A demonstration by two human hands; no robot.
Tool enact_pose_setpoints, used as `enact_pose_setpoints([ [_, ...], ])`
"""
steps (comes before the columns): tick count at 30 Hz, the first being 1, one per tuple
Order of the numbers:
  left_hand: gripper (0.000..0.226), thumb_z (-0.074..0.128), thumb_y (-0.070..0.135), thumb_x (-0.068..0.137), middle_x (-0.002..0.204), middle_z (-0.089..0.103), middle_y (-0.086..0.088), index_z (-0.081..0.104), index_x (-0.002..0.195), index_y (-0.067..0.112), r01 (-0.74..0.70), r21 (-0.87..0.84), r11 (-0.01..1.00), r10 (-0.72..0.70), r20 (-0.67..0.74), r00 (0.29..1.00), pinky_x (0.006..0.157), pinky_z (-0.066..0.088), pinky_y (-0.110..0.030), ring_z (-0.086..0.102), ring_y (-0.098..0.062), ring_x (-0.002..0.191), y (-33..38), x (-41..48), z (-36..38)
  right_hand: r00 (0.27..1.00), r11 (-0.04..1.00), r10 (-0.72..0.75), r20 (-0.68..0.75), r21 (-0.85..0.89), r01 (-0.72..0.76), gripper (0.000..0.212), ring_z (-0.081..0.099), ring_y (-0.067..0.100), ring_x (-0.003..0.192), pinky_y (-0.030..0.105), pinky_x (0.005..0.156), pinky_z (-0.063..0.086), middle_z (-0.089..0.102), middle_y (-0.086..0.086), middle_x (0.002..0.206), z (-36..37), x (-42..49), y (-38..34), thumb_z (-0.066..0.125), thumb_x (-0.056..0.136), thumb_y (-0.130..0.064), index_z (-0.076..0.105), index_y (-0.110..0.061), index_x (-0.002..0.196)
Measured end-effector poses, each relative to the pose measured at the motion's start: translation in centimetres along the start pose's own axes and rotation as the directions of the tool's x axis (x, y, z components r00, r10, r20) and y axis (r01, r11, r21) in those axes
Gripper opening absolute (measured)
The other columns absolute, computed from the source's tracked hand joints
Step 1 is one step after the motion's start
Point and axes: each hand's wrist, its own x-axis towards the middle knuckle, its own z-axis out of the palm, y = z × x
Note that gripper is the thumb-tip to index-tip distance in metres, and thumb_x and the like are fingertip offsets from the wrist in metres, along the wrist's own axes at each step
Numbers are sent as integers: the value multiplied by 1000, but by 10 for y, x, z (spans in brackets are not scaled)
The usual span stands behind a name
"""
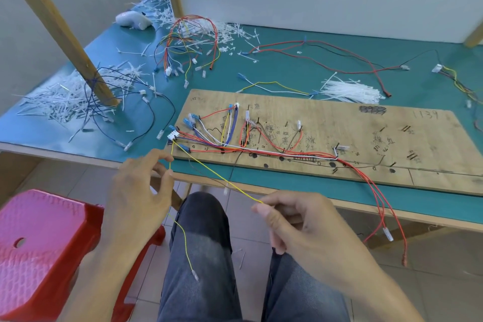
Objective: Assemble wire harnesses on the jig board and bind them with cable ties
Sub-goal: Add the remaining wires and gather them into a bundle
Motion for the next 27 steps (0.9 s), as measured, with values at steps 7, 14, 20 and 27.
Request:
enact_pose_setpoints([
  [7,30,52,22,99,124,56,5,65,127,22,-309,55,950,310,-19,950,104,39,-28,48,-22,118,26,3,5,999,998,-37,-38,-47,35,11,67,18,68,40,69,56,68,0,76,-27,-6,-1,69,100,-36,73,-42,108],
  [14,38,47,25,107,138,58,5,60,142,18,-477,-21,879,474,147,868,109,45,-43,52,-21,131,67,-13,14,991,991,27,-132,137,-9,14,61,13,65,17,54,51,71,3,80,-70,-2,-11,75,91,-31,77,-35,104],
  [20,56,40,38,110,164,40,4,36,162,17,-599,107,794,553,284,783,121,32,-45,37,-21,150,101,-17,46,984,894,162,-69,432,-117,17,76,25,79,28,71,62,79,16,106,-95,10,9,76,89,-15,79,-12,106],
  [27,65,31,46,110,175,13,0,20,166,15,-579,173,797,486,387,784,129,18,-49,6,-16,162,111,-8,77,960,925,191,-207,365,-106,10,80,29,85,26,58,61,80,14,99,-94,35,19,73,94,0,79,-3,100],
])
